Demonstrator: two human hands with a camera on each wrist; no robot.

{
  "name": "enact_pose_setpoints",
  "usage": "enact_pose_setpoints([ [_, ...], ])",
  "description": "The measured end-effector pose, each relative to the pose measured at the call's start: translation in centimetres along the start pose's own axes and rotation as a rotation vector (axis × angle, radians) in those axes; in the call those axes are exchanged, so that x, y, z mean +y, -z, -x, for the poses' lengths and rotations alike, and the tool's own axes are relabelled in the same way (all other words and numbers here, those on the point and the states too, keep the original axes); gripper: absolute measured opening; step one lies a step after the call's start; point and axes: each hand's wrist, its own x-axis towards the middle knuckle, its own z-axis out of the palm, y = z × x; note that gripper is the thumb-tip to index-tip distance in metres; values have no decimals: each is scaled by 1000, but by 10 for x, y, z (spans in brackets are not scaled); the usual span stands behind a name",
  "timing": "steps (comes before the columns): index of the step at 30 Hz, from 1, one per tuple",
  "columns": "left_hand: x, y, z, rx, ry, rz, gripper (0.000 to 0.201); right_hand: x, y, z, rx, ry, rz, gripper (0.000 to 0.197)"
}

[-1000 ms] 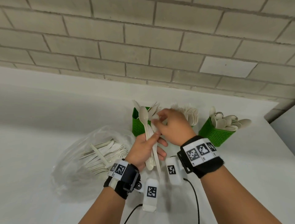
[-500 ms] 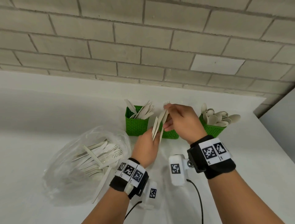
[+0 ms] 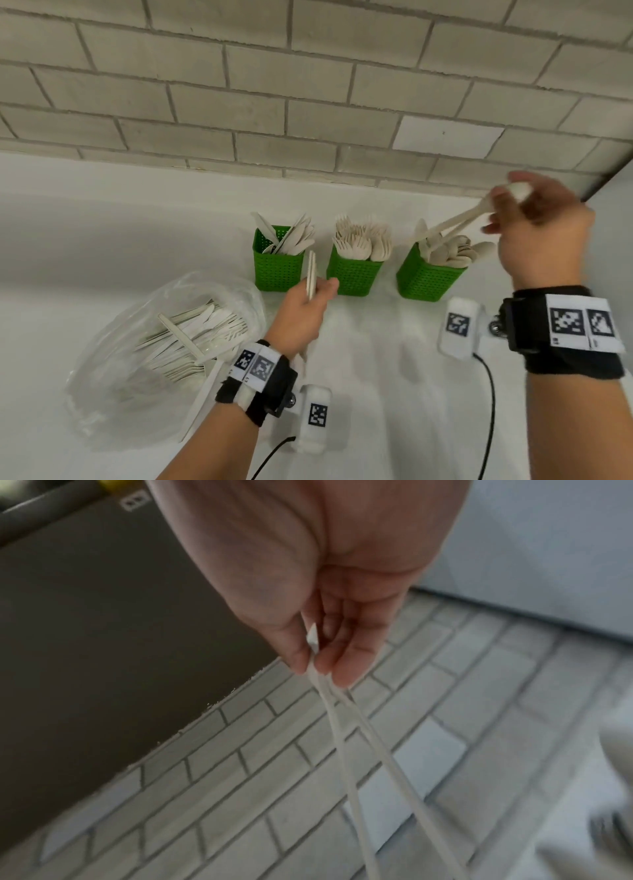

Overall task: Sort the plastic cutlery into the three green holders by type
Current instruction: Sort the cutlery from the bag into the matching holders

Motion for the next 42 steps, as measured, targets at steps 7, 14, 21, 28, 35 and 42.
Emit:
enact_pose_setpoints([
  [7,19,-17,-6,-61,150,500,47,39,0,-5,-51,107,344,32],
  [14,29,-16,-4,-124,113,679,45,81,-28,10,-345,70,851,40],
  [21,32,-8,-7,-109,51,816,40,46,-53,35,-232,132,703,35],
  [28,35,2,-10,-2,-105,630,29,17,-82,126,-1041,-243,-102,12],
  [35,30,18,-1,-85,-103,565,25,30,-85,127,-920,-333,-159,12],
  [42,23,14,3,-68,-177,337,28,13,-101,117,-812,-85,-34,11],
])
